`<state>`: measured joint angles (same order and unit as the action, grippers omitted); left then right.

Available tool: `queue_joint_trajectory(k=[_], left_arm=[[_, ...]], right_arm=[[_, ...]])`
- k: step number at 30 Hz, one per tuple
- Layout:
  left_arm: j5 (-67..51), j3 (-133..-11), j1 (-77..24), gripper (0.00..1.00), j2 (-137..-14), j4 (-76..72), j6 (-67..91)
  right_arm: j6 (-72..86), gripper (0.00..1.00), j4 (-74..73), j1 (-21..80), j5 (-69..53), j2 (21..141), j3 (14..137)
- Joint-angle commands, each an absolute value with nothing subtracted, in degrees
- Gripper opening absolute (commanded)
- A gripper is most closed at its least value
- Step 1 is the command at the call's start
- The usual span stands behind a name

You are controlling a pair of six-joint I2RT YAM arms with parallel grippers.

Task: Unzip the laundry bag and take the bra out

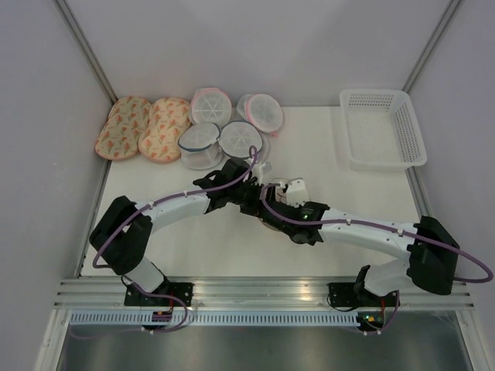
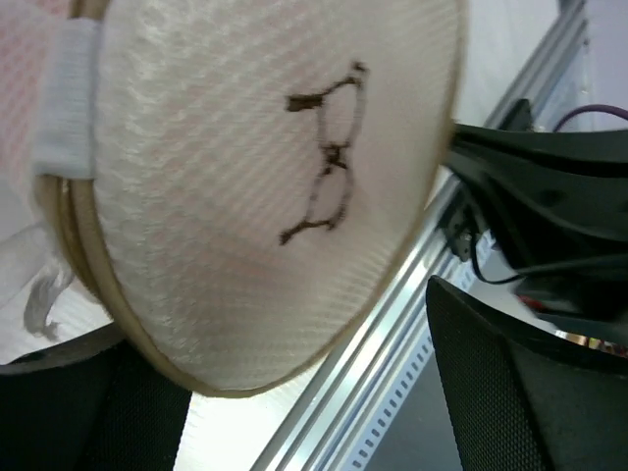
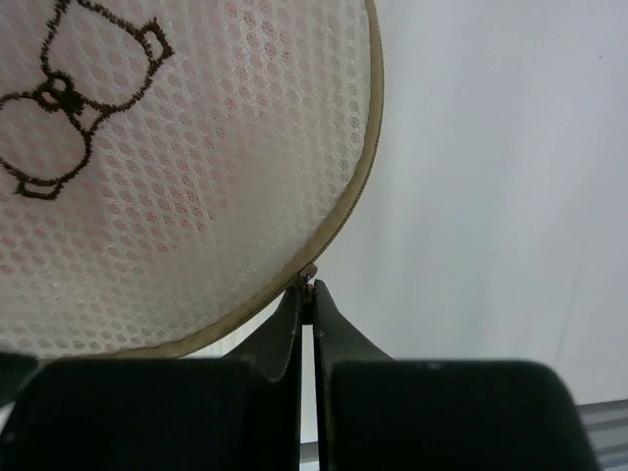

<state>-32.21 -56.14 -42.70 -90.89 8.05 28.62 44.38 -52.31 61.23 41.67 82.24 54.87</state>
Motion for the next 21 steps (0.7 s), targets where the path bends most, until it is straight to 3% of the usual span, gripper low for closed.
queue_joint_trajectory(k=[1, 5, 10, 15, 21], left_arm=[[-26.1, -57.7, -42.7, 0.93, -91.1, 10.8, 26.0], [-6.3, -55.8, -42.6, 0.95, -88.1, 17.0, 32.6], [6.1, -47.0, -42.5, 0.96, -72.5, 19.6, 45.0], [4.1, -41.1, -42.5, 1.00, -60.7, 18.2, 52.1], [-9.2, -32.1, -42.7, 1.00, -59.8, 7.9, 59.7]], right_arm=[[44.1, 0.01, -51.3, 61.3, 41.3, 74.8, 53.3], [42.6, 0.00, -48.7, 61.2, 37.4, 70.3, 50.8], [40.8, 0.01, -44.5, 61.2, 29.4, 69.6, 48.4], [39.5, 0.00, -29.6, 61.2, 13.0, 69.2, 44.2], [40.8, 0.00, -11.4, 61.2, -4.4, 68.9, 41.2]])
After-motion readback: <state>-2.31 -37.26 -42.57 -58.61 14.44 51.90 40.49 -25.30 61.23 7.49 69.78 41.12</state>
